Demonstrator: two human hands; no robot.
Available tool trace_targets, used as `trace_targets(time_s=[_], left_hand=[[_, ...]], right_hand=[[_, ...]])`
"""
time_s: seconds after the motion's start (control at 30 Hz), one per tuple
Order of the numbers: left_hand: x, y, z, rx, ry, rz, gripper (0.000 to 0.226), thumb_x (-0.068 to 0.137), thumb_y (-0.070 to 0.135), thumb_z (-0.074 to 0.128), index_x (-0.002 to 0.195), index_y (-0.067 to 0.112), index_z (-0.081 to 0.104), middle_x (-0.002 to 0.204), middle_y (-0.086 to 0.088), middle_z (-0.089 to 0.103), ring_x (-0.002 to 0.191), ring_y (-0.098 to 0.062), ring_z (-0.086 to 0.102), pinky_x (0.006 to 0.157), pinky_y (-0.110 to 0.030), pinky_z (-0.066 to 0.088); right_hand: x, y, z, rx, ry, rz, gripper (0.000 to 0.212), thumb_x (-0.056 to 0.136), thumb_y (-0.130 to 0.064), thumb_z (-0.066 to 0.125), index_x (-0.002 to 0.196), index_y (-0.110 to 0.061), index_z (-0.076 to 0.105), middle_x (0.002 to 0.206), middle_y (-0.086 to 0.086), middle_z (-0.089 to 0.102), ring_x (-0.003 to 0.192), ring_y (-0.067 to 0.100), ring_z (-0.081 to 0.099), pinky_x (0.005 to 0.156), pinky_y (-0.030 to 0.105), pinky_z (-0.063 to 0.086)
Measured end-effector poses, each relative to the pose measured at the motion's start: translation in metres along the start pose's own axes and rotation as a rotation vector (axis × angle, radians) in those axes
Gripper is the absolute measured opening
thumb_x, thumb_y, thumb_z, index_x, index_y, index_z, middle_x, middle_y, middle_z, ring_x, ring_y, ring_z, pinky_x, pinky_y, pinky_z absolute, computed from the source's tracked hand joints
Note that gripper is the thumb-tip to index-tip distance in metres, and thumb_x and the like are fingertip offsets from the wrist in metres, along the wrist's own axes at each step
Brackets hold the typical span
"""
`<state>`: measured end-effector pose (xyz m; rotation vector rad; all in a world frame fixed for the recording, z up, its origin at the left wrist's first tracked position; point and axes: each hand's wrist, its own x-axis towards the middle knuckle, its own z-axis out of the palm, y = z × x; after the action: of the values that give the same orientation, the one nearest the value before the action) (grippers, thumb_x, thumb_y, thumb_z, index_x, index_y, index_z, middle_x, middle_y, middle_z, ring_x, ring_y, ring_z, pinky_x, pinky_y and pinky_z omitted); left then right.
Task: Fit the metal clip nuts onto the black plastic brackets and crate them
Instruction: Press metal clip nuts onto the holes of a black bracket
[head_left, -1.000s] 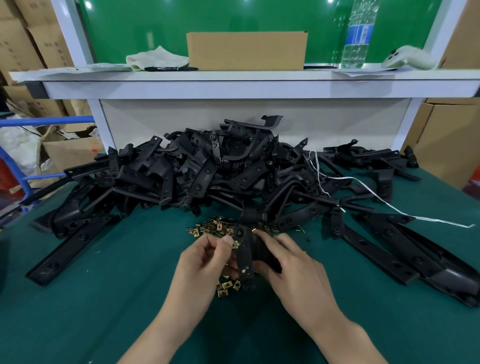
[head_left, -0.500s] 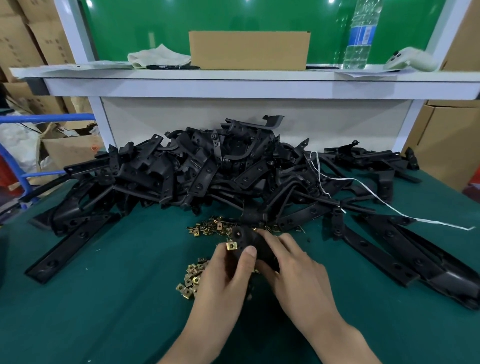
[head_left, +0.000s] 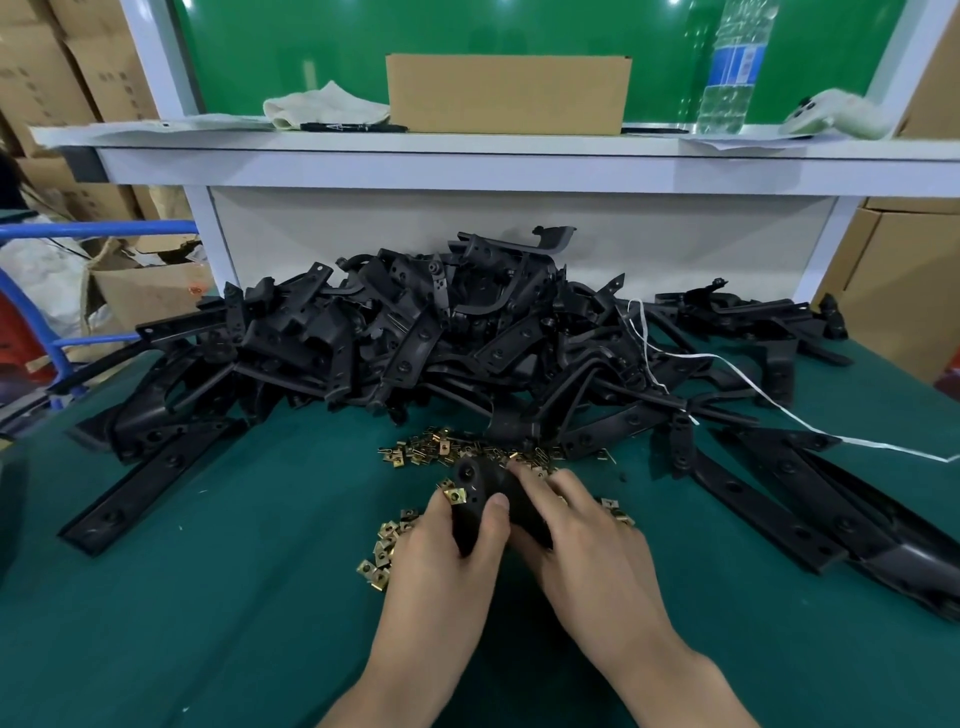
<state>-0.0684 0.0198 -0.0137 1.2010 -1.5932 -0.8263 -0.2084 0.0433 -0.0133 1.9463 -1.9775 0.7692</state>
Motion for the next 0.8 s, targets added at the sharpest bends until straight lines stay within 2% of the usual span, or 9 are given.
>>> trace_targets(time_s=[0.17,0.3,0.47,0.6,0.8], left_hand=[[-0.0007,0.0013,-0.0007,0.028,0.003,0.023,0.033,0.096,0.048,0.057,0.071,0.028,0.047,0.053,0.023,0.057,0.049,0.000,0.052,0.053,-0.012,0.039],[0.0000,0.0015,-0.0011,0.063,0.004,0.045,0.036,0.096,0.048,0.055,0.070,0.023,0.046,0.053,0.022,0.056,0.048,-0.003,0.050,0.052,-0.014,0.039],[-0.0009,0.0046,-0.0012,0.074,0.009,0.064,0.038,0.098,0.038,0.059,0.067,0.026,0.040,0.049,0.026,0.052,0.044,0.000,0.048,0.050,-0.011,0.037],[-0.0011,0.0047,-0.0015,0.090,0.002,0.071,0.040,0.098,0.036,0.059,0.066,0.024,0.038,0.049,0.024,0.052,0.043,-0.002,0.047,0.049,-0.010,0.037],[-0.0010,0.0043,-0.0016,0.102,-0.005,0.088,0.039,0.099,0.034,0.059,0.067,0.027,0.038,0.049,0.026,0.052,0.043,-0.002,0.048,0.048,-0.011,0.037]], right_hand=[[0.0002,0.0005,0.0000,0.021,-0.034,0.014,0.053,0.087,-0.050,0.064,0.136,-0.034,0.054,0.111,-0.015,0.061,0.070,0.008,0.066,0.048,0.023,0.047],[0.0002,-0.0002,-0.0008,0.031,-0.058,0.023,0.051,0.090,-0.053,0.052,0.137,-0.037,0.051,0.112,-0.017,0.059,0.074,0.008,0.066,0.050,0.024,0.047],[0.0004,-0.0009,-0.0009,0.032,-0.056,0.027,0.050,0.089,-0.052,0.055,0.137,-0.036,0.052,0.111,-0.017,0.059,0.072,0.007,0.066,0.049,0.022,0.046],[0.0001,0.0001,0.0015,0.038,-0.065,0.024,0.053,0.088,-0.049,0.066,0.137,-0.035,0.052,0.111,-0.016,0.060,0.071,0.009,0.066,0.048,0.023,0.046],[0.0006,-0.0009,-0.0001,0.026,-0.058,0.021,0.052,0.088,-0.051,0.063,0.137,-0.035,0.054,0.110,-0.016,0.060,0.071,0.007,0.066,0.049,0.022,0.046]])
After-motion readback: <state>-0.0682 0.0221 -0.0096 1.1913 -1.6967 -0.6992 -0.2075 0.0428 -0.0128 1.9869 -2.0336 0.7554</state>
